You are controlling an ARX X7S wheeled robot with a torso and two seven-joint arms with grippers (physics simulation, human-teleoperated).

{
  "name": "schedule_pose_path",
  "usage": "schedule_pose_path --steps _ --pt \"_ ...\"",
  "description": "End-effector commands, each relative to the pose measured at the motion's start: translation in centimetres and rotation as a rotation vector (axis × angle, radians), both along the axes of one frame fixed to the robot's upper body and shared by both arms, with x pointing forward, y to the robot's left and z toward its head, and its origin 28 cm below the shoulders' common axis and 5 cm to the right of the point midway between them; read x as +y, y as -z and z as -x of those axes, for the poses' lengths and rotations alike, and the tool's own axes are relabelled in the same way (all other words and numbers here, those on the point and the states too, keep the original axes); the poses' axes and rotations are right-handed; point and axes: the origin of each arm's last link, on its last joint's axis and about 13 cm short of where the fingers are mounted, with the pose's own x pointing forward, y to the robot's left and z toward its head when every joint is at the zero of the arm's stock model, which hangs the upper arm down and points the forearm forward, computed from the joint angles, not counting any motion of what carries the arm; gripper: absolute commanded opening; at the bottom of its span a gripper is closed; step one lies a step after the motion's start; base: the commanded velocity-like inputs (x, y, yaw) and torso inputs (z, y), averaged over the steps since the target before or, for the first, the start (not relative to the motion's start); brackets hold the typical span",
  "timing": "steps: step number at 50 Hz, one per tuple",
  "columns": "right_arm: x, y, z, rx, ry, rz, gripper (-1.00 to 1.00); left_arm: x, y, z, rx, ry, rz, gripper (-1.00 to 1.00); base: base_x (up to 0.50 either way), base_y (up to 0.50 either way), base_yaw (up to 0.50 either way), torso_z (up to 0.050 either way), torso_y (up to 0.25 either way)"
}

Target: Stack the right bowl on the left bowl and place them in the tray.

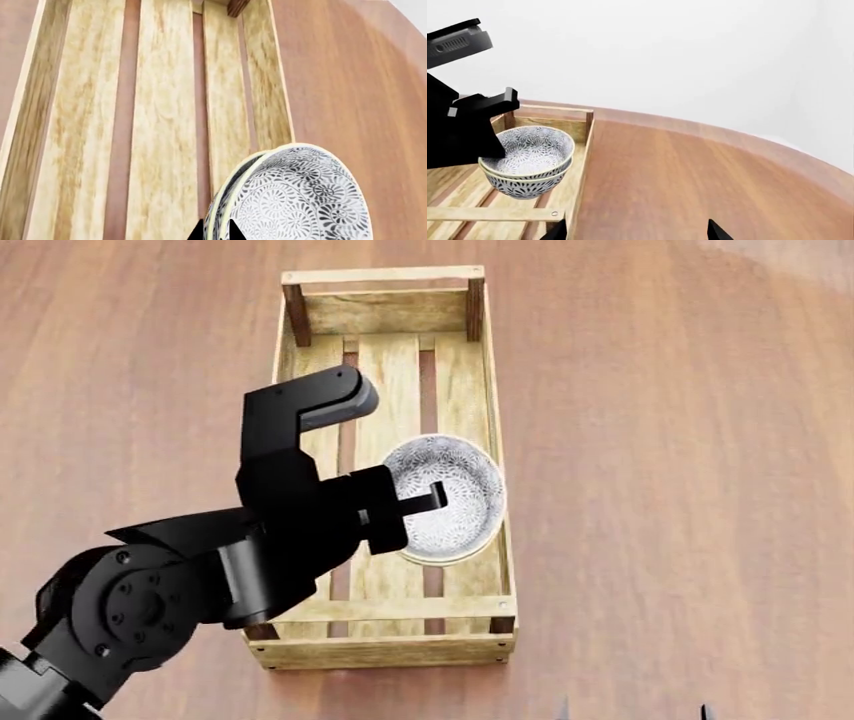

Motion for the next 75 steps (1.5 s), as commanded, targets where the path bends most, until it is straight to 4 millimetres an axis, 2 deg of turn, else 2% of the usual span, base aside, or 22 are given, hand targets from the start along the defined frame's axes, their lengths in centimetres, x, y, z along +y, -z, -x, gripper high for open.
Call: schedule_pose_path --steps 1,28,62,63,75 --pt "-0.1 0.1 -0.5 -0.007 0.004 -0.003 1.0 -0.7 -0.5 -1.1 -0.057 0.008 0.022 -1.0 0.0 0.0 0.0 0.0 0.0" --pt "-0.5 0.4 -1.0 0.007 0.023 -0.002 1.0 0.0 1.1 -2.0 -0.041 -0.005 -0.027 -1.0 0.0 0.0 0.0 0.0 0.001" --pt "-0.7 1.1 -2.0 0.037 0.057 0.014 1.0 0.8 3.1 -1.7 -0.033 0.113 0.004 -1.0 0.0 0.0 0.0 0.0 0.001" --pt "-0.7 1.1 -2.0 0.039 0.057 0.014 1.0 0.9 3.1 -1.8 -0.031 0.112 0.005 1.0 0.0 0.0 0.0 0.0 0.0" --pt "-0.8 1.0 -1.9 0.039 0.062 0.015 1.0 1.2 3.1 -1.9 -0.037 0.106 -0.007 1.0 0.0 0.0 0.0 0.0 0.0"
